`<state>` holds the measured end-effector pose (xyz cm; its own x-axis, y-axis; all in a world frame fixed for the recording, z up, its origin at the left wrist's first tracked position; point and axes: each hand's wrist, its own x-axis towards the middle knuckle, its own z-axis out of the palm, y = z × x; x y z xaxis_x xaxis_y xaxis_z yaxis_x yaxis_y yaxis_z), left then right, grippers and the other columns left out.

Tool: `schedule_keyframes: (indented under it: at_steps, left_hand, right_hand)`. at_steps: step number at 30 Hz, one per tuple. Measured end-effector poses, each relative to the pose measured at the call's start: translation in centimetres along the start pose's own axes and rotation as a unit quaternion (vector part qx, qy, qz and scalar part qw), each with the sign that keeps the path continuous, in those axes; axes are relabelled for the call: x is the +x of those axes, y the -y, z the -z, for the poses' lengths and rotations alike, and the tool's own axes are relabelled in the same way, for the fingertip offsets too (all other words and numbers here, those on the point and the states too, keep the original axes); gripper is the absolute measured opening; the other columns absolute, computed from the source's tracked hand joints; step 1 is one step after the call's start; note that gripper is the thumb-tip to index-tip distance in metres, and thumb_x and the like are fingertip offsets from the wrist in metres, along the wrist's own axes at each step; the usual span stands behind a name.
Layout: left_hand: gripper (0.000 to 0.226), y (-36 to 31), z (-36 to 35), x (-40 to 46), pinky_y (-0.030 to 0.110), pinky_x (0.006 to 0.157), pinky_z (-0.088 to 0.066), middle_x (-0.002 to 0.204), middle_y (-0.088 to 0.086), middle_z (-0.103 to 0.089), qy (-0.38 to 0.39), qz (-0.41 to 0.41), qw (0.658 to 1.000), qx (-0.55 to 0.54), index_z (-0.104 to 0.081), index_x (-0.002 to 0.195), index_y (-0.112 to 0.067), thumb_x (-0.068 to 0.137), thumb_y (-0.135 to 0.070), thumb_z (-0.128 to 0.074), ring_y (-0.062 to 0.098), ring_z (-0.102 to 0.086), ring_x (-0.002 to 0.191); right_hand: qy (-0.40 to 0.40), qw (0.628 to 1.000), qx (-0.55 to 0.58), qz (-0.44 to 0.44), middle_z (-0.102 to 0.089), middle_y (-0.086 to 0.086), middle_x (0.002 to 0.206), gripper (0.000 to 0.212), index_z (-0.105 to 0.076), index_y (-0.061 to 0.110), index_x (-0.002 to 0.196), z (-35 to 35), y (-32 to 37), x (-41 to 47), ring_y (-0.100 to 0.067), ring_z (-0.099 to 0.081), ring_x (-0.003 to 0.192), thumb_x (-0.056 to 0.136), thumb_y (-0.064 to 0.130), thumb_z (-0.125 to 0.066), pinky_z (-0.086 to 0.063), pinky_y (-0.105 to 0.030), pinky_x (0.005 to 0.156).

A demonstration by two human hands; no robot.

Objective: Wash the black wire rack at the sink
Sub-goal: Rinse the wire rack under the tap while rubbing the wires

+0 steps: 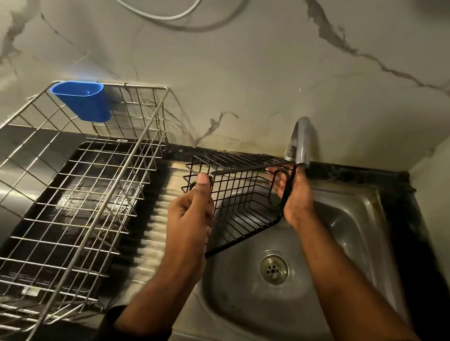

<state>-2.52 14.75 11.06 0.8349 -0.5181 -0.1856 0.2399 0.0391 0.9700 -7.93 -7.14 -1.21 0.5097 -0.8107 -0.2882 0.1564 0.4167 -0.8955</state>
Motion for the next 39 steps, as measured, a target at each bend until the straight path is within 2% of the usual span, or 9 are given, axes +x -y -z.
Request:
schedule_keyframes:
  at_steps: [2,8,11,14,19,24,28,33,39]
  left_hand:
    - [0.045,0.1,-0.2,-0.1,0.029,0.049,-0.021,0.058,-0.006,-0.041,-0.018,0.005,0.999,-0.033,-0.063,0.047,-0.035,0.088,-0.055,-0.059,0.01,-0.027,0.051]
    - [0.053,2.1,0.0,1.1,0.022,0.04,-0.021,0.051,-0.005,-0.039,-0.041,-0.01,0.997,-0.064,-0.043,0.052,-0.022,0.089,-0.057,-0.057,0.009,-0.028,0.044]
    - [0.053,3.4,-0.1,1.6,0.019,0.04,-0.023,0.05,-0.007,-0.04,-0.049,-0.003,0.996,-0.079,-0.046,0.048,-0.026,0.086,-0.061,-0.056,0.007,-0.031,0.044]
    - [0.055,4.6,-0.1,2.2,0.019,0.04,-0.021,0.05,-0.009,-0.039,-0.048,0.026,0.992,-0.116,-0.055,0.046,-0.028,0.089,-0.062,-0.054,0.005,-0.029,0.043]
    - [0.053,6.8,0.1,3.1,0.022,0.041,-0.02,0.051,-0.008,-0.038,-0.055,0.063,0.985,-0.152,-0.051,0.052,-0.026,0.094,-0.059,-0.054,0.006,-0.026,0.042]
    - [0.05,9.5,1.2,5.2,0.022,0.043,-0.027,0.051,-0.007,-0.035,-0.034,0.106,0.977,-0.18,-0.05,0.058,-0.025,0.088,-0.065,-0.056,0.009,-0.026,0.046]
    - [0.048,11.0,1.4,6.5,0.025,0.052,-0.034,0.054,-0.004,-0.033,-0.001,0.15,0.979,-0.135,-0.048,0.066,-0.022,0.086,-0.065,-0.06,0.01,-0.032,0.048]
    - [0.011,12.4,0.5,6.5,0.028,0.056,-0.048,0.076,-0.001,-0.055,0.042,0.142,0.989,-0.007,-0.054,0.107,-0.016,0.106,-0.026,-0.053,0.009,-0.062,0.065]
    - [0.012,15.0,-0.5,4.9,0.038,0.063,-0.058,0.1,0.004,-0.06,0.046,0.118,0.989,0.073,-0.058,0.102,-0.025,0.105,-0.015,-0.052,0.015,-0.061,0.086]
  right_hand:
    - [-0.01,1.0,-0.019,0.012,-0.077,0.0,0.105,0.048,-0.062,0.022,0.114,0.4,0.3,-0.4,-0.019,-0.068,0.11,0.108,0.044,-0.021,-0.046,-0.042,0.104]
    - [-0.036,0.987,-0.148,0.059,-0.075,0.0,0.111,0.046,-0.07,0.031,0.111,3.3,0.3,-2.1,-0.019,-0.07,0.105,0.098,0.059,-0.036,-0.053,-0.046,0.096]
    - [-0.014,0.966,-0.249,0.06,-0.067,0.004,0.119,0.034,-0.063,0.024,0.126,5.1,-0.4,-3.3,-0.004,-0.062,0.099,0.103,0.038,-0.044,-0.051,-0.029,0.082]
    - [0.0,0.961,-0.275,0.033,-0.067,0.003,0.116,0.033,-0.053,0.015,0.136,6.5,-1.4,-4.0,-0.007,-0.065,0.096,0.104,0.015,-0.047,-0.053,-0.02,0.073]
    - [-0.073,0.966,-0.248,0.001,-0.071,-0.015,0.109,0.023,-0.06,0.004,0.122,8.0,-1.9,-4.2,-0.016,-0.071,0.084,0.1,0.004,-0.054,-0.059,-0.02,0.064]
    - [-0.099,0.911,-0.392,0.079,-0.076,-0.011,0.09,0.02,-0.071,0.007,0.105,9.8,-0.8,-4.5,-0.008,-0.072,0.066,0.097,0.023,-0.062,-0.058,-0.021,0.056]
    - [-0.118,0.867,-0.467,0.125,-0.074,-0.002,0.084,0.029,-0.071,0.011,0.1,10.4,0.4,-6.2,-0.007,-0.071,0.062,0.099,0.036,-0.056,-0.058,-0.024,0.057]
    - [-0.144,0.851,-0.484,0.145,-0.075,-0.005,0.077,0.034,-0.071,0.007,0.092,10.7,1.4,-8.4,-0.006,-0.071,0.059,0.103,0.032,-0.051,-0.06,-0.029,0.058]
    - [-0.144,0.795,-0.552,0.205,-0.076,-0.002,0.08,0.037,-0.072,0.008,0.09,12.4,4.3,-9.5,-0.01,-0.072,0.068,0.102,0.035,-0.05,-0.062,-0.034,0.068]
